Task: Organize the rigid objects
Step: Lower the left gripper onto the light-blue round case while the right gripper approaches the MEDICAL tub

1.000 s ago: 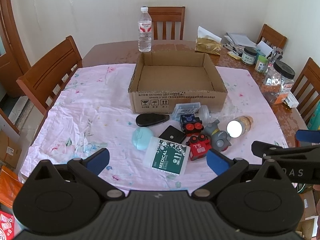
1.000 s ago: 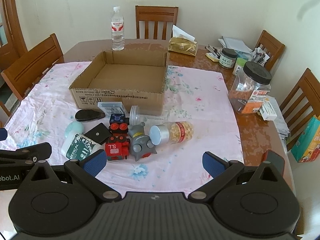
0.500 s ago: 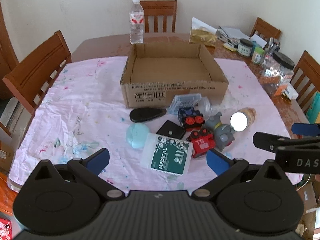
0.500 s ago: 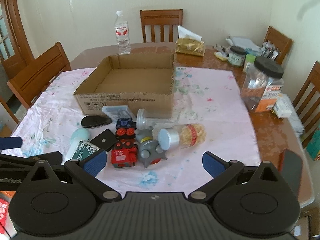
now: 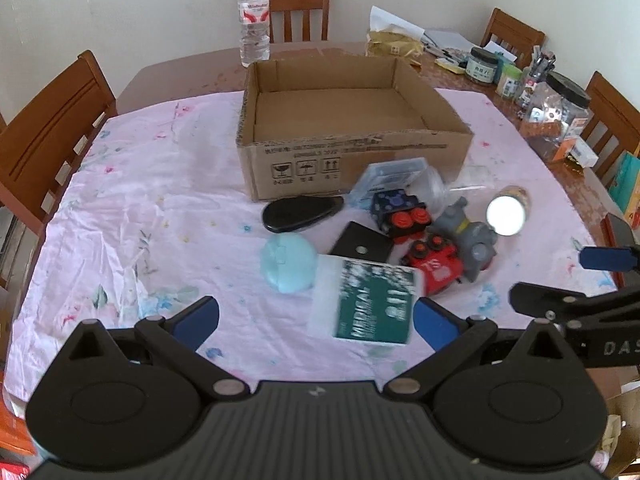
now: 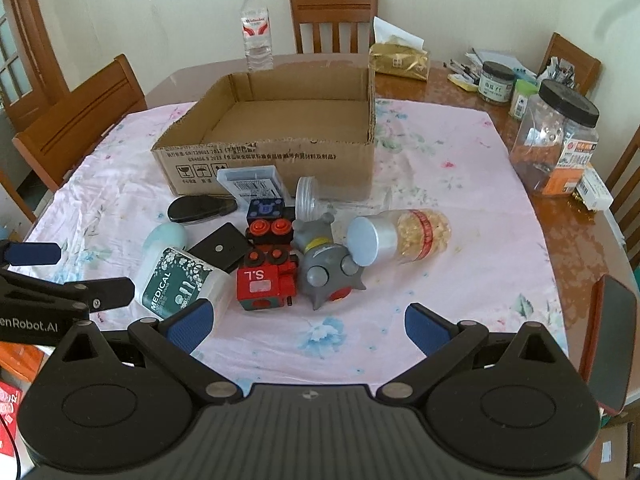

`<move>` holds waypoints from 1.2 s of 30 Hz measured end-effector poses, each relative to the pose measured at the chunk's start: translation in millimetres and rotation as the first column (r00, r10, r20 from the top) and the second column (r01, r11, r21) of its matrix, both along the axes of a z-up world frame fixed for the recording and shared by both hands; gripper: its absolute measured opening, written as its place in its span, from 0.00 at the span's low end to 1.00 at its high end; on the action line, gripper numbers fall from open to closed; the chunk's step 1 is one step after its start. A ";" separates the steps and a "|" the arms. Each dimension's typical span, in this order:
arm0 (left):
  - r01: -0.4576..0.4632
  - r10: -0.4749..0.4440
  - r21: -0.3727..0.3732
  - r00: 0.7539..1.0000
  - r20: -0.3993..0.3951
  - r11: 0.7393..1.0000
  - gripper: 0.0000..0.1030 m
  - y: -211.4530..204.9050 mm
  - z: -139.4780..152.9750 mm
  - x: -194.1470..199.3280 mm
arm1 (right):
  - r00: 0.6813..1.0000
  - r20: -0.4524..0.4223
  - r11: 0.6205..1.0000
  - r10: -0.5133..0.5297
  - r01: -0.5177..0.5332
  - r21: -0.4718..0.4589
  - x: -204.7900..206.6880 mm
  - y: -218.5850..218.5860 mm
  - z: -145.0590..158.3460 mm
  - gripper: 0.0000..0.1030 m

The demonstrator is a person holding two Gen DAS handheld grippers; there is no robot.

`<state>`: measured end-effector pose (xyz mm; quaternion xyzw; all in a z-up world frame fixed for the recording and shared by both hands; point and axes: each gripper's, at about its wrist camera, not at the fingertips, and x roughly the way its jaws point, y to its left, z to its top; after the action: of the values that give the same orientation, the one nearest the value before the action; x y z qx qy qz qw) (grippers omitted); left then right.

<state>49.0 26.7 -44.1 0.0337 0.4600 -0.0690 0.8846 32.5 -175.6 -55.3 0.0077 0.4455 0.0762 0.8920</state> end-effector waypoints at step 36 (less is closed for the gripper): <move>0.011 -0.009 0.022 0.994 -0.105 1.000 1.00 54.9 -72.1 104.9 | 0.995 -0.089 0.999 -0.052 0.052 -0.001 14.9 33.8 -24.8 1.00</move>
<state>154.0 81.6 -116.2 0.0422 0.5066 -0.0698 0.8583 47.4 -141.8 -80.1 0.0232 0.4845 0.0527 0.8729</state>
